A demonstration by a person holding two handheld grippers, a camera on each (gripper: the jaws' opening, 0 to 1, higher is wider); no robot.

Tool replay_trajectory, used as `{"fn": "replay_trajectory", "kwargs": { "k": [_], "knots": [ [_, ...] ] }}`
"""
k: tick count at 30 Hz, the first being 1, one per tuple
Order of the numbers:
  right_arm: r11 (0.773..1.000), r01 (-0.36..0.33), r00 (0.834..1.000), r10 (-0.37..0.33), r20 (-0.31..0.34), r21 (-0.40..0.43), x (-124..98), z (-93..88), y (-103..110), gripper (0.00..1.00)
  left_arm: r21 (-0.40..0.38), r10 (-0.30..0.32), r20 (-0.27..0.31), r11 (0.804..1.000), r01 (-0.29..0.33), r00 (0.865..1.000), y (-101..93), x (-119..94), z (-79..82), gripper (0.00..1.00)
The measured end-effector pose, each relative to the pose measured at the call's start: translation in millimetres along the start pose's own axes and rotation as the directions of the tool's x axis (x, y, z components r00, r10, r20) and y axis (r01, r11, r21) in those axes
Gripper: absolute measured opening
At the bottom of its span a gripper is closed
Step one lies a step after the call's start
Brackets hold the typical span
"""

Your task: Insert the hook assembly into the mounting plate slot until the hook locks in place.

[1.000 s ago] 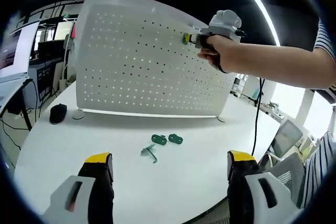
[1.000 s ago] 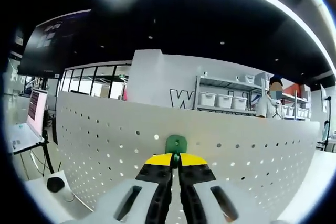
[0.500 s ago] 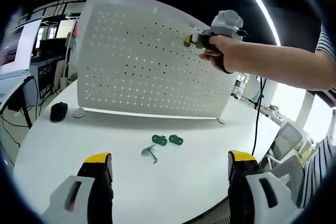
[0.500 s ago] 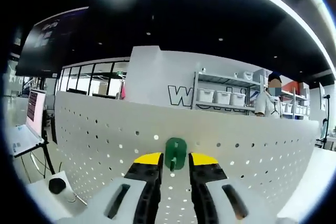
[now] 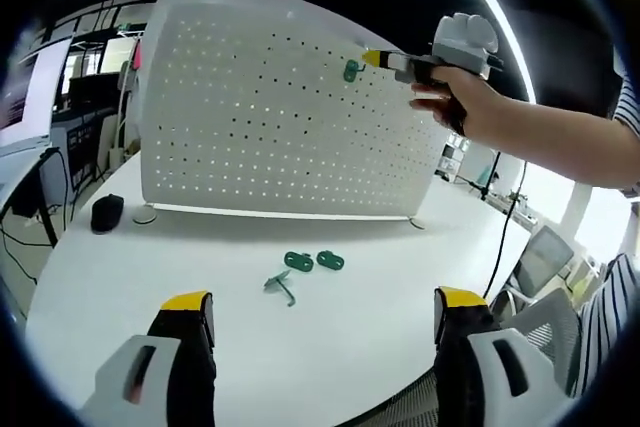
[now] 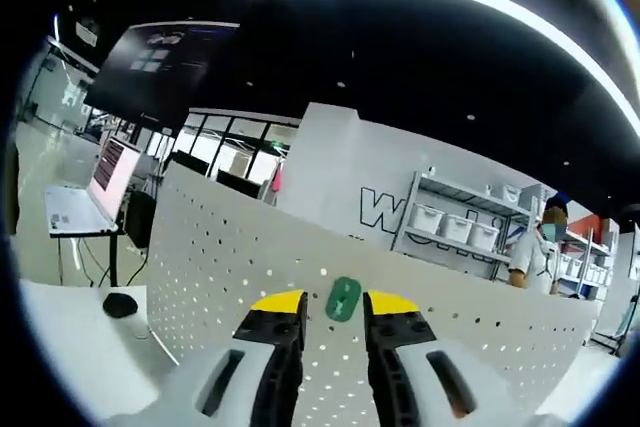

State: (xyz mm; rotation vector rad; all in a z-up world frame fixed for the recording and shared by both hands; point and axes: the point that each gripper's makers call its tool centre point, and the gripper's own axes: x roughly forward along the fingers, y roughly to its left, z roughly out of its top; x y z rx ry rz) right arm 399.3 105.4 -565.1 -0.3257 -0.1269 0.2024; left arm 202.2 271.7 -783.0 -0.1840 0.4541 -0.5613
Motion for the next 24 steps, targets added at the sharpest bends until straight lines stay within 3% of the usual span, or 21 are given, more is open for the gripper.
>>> {"fn": "replay_trajectory", "kwargs": {
  "k": [6,12,24],
  "knots": [
    [0.997,-0.057,0.994,0.061,-0.086,0.051,-36,-32.4,4,0.20,0.009,-0.006,-0.010,1.000,0.006,1.000,-1.8,0,-1.8,0.93],
    [0.995,-0.090,0.980,0.095,-0.177,0.039,-68,-70.5,7,0.20,0.045,-0.014,-0.029,0.999,0.015,0.999,-6.9,1,-5.2,0.93],
    [0.991,-0.099,0.956,0.121,-0.267,0.096,-100,-102.5,13,0.23,0.029,-0.027,-0.041,0.999,0.028,0.999,-9.2,2,-8.1,0.95]
  ]
}}
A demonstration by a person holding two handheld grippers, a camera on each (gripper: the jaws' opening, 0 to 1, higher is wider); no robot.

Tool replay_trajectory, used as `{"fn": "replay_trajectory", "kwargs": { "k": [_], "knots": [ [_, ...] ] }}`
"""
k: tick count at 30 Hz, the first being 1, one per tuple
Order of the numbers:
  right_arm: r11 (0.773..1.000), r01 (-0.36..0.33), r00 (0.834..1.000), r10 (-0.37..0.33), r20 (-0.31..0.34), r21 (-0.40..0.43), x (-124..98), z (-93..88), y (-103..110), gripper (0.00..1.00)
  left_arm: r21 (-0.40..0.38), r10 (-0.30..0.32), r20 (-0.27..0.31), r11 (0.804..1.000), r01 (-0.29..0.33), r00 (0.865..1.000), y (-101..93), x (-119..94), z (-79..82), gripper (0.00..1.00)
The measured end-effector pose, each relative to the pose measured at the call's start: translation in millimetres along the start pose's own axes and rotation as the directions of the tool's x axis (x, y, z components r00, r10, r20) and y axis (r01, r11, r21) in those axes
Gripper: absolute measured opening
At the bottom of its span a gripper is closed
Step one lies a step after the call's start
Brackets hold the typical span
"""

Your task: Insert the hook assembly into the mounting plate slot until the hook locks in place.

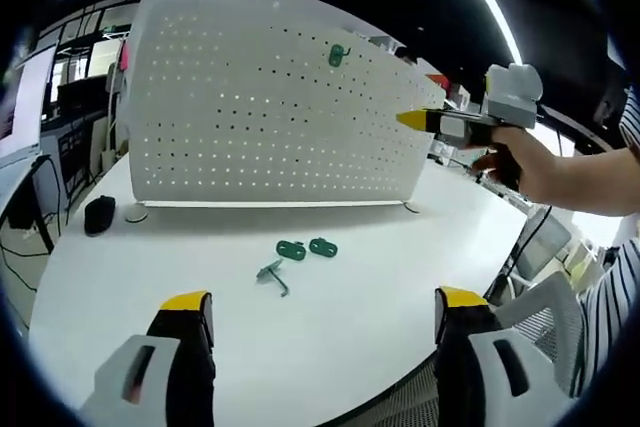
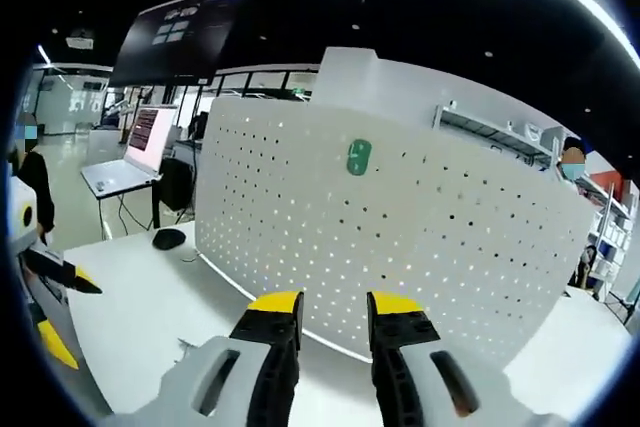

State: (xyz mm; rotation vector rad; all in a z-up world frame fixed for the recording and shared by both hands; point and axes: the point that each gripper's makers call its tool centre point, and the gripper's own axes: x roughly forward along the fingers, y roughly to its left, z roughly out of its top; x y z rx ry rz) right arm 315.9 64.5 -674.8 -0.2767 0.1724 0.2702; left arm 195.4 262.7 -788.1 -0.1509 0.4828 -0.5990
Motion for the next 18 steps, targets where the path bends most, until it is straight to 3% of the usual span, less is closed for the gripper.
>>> {"fn": "replay_trajectory", "kwargs": {
  "k": [10,18],
  "knots": [
    [0.998,-0.051,0.993,0.055,-0.105,0.041,-23,-48.4,25,0.23,-0.006,0.010,-0.022,1.000,-0.010,1.000,3.1,1,-4.9,0.95],
    [0.994,-0.094,0.986,0.100,-0.136,0.052,-35,-65.2,50,0.23,0.001,0.002,-0.045,1.000,-0.002,0.999,1.2,3,-10.1,0.94]
  ]
}}
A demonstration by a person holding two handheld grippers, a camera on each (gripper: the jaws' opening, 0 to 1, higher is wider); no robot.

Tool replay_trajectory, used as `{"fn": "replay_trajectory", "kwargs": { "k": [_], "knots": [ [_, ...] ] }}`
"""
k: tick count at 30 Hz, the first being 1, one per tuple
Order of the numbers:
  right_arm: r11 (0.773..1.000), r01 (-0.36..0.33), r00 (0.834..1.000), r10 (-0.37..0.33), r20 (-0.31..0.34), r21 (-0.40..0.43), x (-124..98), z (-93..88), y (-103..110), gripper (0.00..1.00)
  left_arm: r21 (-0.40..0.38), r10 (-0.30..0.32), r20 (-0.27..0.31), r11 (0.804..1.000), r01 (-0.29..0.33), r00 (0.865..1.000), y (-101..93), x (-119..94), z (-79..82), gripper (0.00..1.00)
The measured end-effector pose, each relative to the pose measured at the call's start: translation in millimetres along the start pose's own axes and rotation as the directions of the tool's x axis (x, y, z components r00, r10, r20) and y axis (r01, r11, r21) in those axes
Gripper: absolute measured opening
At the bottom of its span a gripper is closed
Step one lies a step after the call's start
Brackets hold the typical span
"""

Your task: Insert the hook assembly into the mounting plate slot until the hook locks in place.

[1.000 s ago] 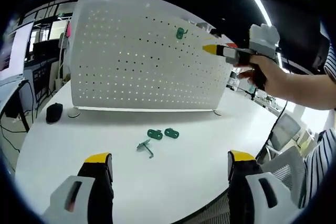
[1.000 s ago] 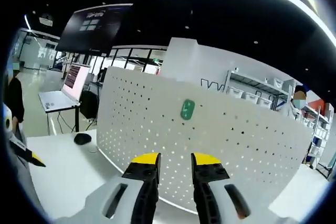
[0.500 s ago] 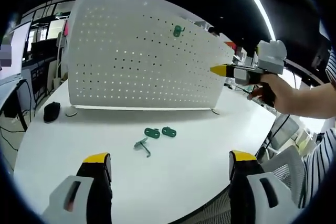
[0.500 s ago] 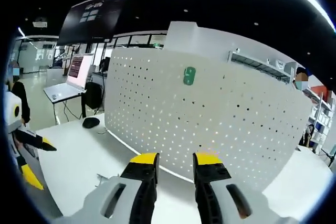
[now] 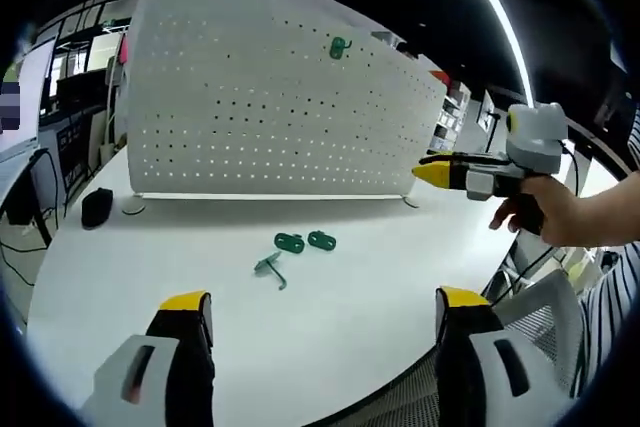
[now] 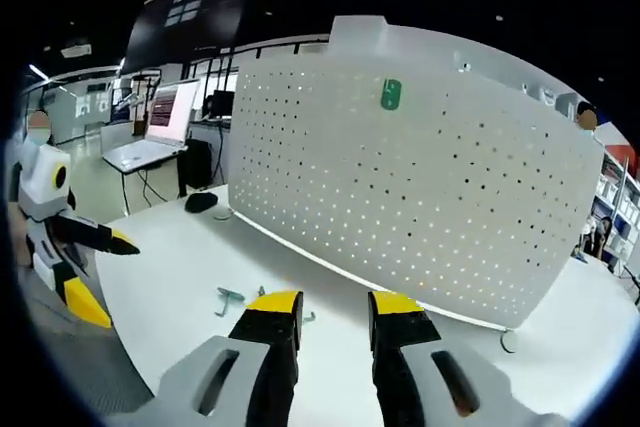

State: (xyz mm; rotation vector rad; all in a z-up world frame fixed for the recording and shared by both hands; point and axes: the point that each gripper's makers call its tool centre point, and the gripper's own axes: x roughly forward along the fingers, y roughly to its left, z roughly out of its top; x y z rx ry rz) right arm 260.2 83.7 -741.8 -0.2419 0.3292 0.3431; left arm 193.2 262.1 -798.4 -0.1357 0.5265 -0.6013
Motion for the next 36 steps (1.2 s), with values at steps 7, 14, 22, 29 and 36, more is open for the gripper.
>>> {"fn": "replay_trajectory", "kwargs": {
  "k": [7,14,22,29,36],
  "knots": [
    [0.995,-0.093,0.995,0.092,-0.046,-0.034,2,-13.9,31,0.23,-0.016,0.001,-0.018,1.000,-0.001,1.000,1.1,1,-3.9,0.94],
    [0.970,-0.227,0.969,0.217,-0.116,-0.085,14,-26.8,65,0.16,-0.030,0.000,-0.035,1.000,-0.001,0.999,1.8,1,-7.3,0.93],
    [0.917,-0.369,0.920,0.337,-0.202,-0.151,37,-42.4,97,0.16,-0.056,0.007,-0.037,0.998,-0.009,0.999,5.2,1,-8.5,0.92],
    [0.884,-0.436,0.886,0.389,-0.251,-0.169,56,-49.6,109,0.16,-0.041,0.005,-0.022,0.999,-0.006,1.000,4.2,0,-5.6,0.91],
    [0.852,-0.494,0.851,0.432,-0.300,-0.175,76,-58.9,121,0.16,-0.064,0.002,-0.039,0.998,-0.005,0.999,5.7,2,-8.6,0.89]
  ]
}}
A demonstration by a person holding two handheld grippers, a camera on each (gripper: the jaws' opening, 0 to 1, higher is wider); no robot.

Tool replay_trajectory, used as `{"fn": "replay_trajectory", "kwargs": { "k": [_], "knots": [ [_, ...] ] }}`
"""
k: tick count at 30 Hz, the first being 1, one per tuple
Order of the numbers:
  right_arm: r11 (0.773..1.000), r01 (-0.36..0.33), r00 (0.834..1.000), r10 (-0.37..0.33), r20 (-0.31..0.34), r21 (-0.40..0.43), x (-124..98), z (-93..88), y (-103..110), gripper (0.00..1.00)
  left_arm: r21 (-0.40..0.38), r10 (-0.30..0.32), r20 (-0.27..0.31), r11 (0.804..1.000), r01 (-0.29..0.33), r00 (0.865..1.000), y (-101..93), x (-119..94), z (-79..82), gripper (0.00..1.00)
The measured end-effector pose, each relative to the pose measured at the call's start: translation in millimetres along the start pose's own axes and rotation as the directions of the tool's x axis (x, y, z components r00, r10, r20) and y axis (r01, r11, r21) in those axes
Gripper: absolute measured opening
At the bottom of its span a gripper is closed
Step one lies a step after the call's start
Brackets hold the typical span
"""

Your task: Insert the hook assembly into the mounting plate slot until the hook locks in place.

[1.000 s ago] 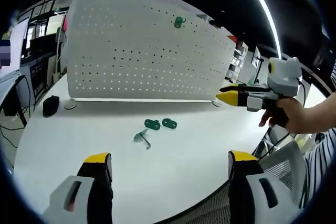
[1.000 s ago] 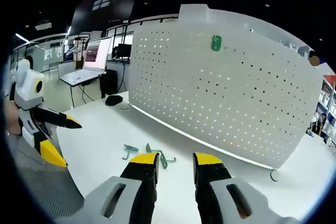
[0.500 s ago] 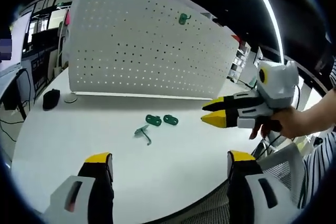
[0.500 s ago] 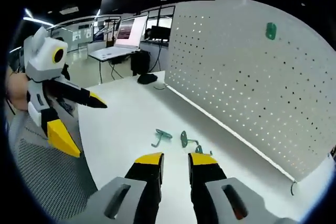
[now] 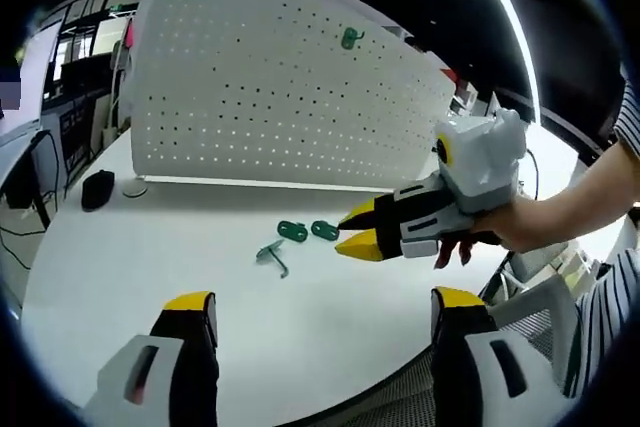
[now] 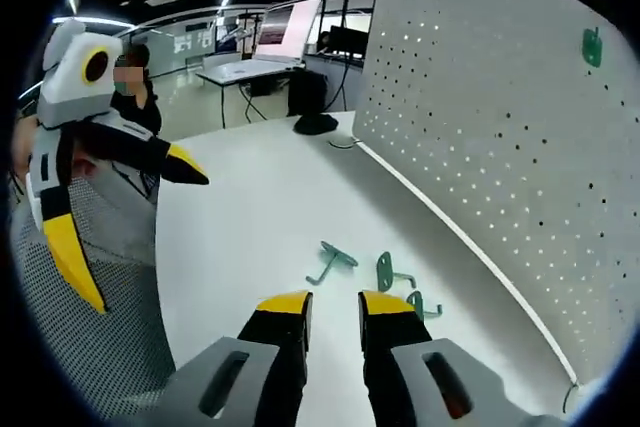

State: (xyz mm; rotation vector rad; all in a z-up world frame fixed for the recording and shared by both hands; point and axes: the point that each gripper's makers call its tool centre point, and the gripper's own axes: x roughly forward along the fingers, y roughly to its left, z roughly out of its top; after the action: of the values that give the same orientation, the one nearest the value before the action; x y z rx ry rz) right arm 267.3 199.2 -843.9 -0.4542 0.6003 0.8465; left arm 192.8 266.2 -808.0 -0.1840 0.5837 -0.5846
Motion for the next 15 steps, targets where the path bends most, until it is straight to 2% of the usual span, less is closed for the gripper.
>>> {"fn": "replay_trajectory", "kwargs": {
  "k": [7,9,12,15],
  "knots": [
    [0.996,-0.059,0.998,0.057,-0.034,-0.062,23,0.7,-1,0.16,-0.044,0.013,0.005,0.999,-0.013,1.000,5.0,-1,0.7,0.88],
    [0.996,-0.072,0.997,0.069,-0.041,-0.060,27,1.8,-2,0.16,-0.046,0.014,0.004,0.999,-0.014,1.000,5.2,0,0.5,0.87],
    [0.995,-0.097,0.994,0.096,-0.052,-0.008,36,2.7,-4,0.16,-0.055,0.021,0.016,0.998,-0.020,1.000,8.4,-3,3.9,0.87],
    [0.993,-0.112,0.992,0.110,-0.065,-0.033,47,4.6,-6,0.16,-0.069,0.029,0.020,0.997,-0.027,0.999,11.9,-3,4.2,0.86]
  ]
}}
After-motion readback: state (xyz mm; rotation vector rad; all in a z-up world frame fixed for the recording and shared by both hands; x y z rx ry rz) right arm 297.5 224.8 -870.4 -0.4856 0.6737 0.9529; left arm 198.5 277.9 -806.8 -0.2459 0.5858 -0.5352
